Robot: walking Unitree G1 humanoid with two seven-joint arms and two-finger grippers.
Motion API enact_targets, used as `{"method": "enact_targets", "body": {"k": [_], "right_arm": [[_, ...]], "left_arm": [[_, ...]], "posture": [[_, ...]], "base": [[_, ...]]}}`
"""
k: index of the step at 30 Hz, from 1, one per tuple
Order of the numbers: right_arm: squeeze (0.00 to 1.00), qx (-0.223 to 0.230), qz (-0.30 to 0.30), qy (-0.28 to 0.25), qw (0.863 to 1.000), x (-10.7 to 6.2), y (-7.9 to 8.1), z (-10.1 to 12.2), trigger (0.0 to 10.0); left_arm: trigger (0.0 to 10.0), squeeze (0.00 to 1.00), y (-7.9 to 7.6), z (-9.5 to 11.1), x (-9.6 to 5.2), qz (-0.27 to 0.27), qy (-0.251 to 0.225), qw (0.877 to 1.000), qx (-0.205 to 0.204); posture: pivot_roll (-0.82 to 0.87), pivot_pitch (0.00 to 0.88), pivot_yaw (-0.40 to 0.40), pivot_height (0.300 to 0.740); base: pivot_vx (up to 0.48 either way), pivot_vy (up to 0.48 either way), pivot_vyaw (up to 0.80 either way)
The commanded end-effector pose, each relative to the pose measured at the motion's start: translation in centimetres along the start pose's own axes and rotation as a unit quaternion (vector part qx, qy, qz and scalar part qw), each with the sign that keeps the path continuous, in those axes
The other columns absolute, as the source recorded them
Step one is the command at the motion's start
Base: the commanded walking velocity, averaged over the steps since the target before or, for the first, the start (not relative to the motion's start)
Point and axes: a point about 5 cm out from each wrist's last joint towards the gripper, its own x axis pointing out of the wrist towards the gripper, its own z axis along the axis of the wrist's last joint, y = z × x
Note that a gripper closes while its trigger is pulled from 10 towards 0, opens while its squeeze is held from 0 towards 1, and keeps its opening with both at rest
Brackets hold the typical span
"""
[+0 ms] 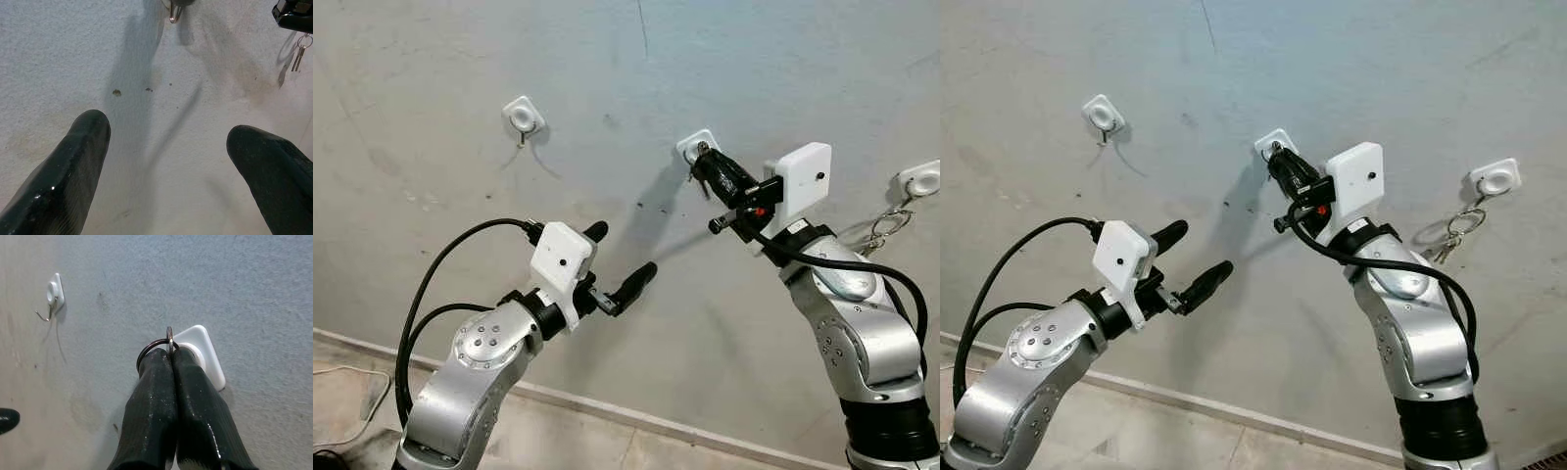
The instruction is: Hang keys on a hook
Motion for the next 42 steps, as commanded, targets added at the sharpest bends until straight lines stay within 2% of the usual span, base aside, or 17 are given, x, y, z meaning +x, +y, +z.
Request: {"method": "enact_targets", "body": {"k": [1,6,11,20,27,31,42], "right_arm": [[0.00,0.004,0.002,-0.011,1.000,-0.1,-0.2,0.5,10.0],[0.00,0.023,0.028,-0.027,0.999,-0.3,0.0,1.1,10.0],[0.00,0.021,0.031,-0.028,0.999,-0.2,0.0,1.2,10.0],[0.00,0.026,0.079,-0.019,0.996,0.1,2.0,0.6,10.0],[0.00,0.024,0.090,-0.011,0.996,0.3,2.7,-0.1,10.0],[0.00,0.020,0.072,-0.007,0.997,0.5,2.4,-0.6,10.0],[0.00,0.021,0.019,-0.007,1.000,1.1,1.5,-1.7,10.0]], "left_arm": [[10.0,0.00,0.0,0.2,0.0,0.000,-0.003,1.000,0.006],[10.0,0.00,0.0,0.2,0.0,-0.001,-0.004,1.000,0.007],[10.0,0.00,0.0,0.2,0.0,-0.002,-0.004,1.000,0.007],[10.0,0.00,-0.1,0.3,0.0,-0.001,-0.004,1.000,0.006],[10.0,0.00,0.2,0.8,0.4,-0.001,-0.012,1.000,0.005],[10.0,0.00,0.1,1.4,0.6,-0.002,-0.022,1.000,0.007],[10.0,0.00,0.0,1.0,0.5,-0.005,-0.017,1.000,0.007]], "posture": [[0.22,0.000,-0.036,0.740],[0.22,0.000,-0.036,0.740],[0.22,0.000,-0.035,0.740],[0.22,0.000,-0.037,0.740],[0.22,0.000,-0.040,0.740],[0.22,0.000,-0.041,0.740],[0.22,0.000,-0.041,0.740]], "base": [[0.000,0.000,0.00],[0.000,0.000,0.00],[0.000,0.000,0.00],[0.000,0.000,0.00],[0.000,0.000,0.00],[0.000,0.000,0.00],[0.000,0.000,0.00]]}}
